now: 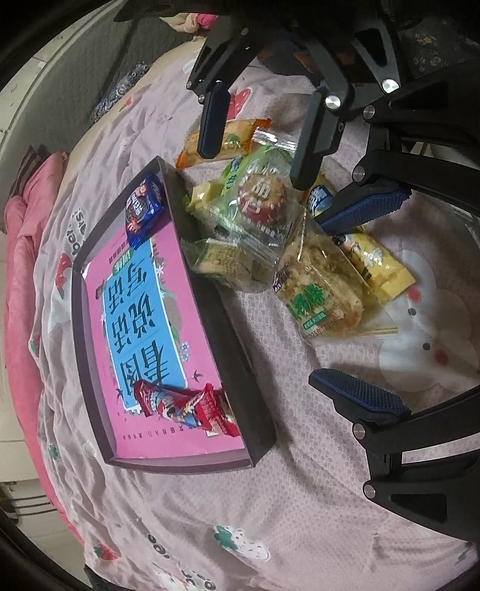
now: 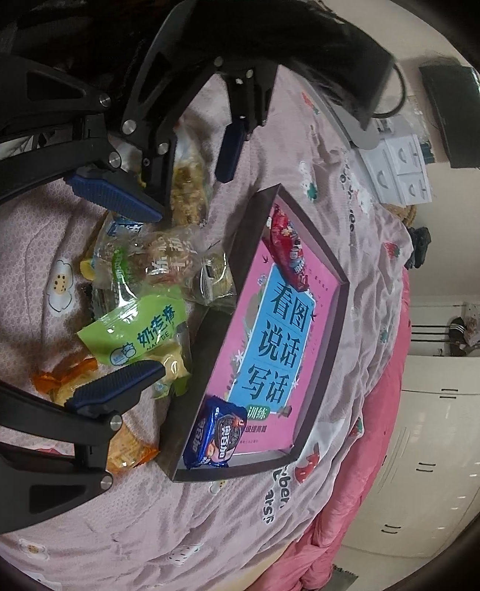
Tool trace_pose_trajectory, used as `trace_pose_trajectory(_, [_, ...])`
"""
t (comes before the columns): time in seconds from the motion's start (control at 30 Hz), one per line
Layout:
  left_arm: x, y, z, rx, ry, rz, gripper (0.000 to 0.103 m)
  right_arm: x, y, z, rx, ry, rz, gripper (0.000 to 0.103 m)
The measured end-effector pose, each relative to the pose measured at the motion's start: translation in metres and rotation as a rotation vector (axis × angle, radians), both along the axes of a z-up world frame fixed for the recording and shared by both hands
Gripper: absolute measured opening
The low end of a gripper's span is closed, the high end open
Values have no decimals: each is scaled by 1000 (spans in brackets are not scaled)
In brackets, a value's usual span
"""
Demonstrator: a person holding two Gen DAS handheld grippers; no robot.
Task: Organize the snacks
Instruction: 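Grasp the clear pastry bag with the left tool while the right tool grasps the clear nut bag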
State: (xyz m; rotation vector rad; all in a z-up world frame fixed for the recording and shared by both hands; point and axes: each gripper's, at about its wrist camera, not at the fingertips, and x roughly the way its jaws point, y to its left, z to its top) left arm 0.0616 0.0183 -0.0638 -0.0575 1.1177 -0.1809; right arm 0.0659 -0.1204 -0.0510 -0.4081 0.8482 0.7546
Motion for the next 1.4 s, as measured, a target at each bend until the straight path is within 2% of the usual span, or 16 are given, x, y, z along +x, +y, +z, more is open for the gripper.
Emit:
trace_pose_trajectory(0.23, [5,6,-2,-18,2,7,75,1,10,-7,-21,-29,28,75])
trace_pose_trajectory(0.4, [9,6,-4,-17,1,1,72,1,14,-8,-24,-42,50,60])
trace_pose_trajectory(0.47, [11,5,-4,-22,2,-8,68,1,15,-10,-27,-32,62,47])
trace_pose_trajectory(0.53, [13,2,-5,-15,1,-20,65,2,15,-10,-22,-24,69,41])
trace_pose_trajectory(0.67, [15,-3,-9,-4,5,-42,57,3,13,-8,-2,-15,68,40])
trace_pose_trajectory(0.93, [16,-8,-7,8,-13,-54,54,12,2,-1,65,22,20,40])
trace_pose_trajectory(1.4, [13,-2,-5,-41,-19,-6,48,15,-8,9,116,18,-10,40])
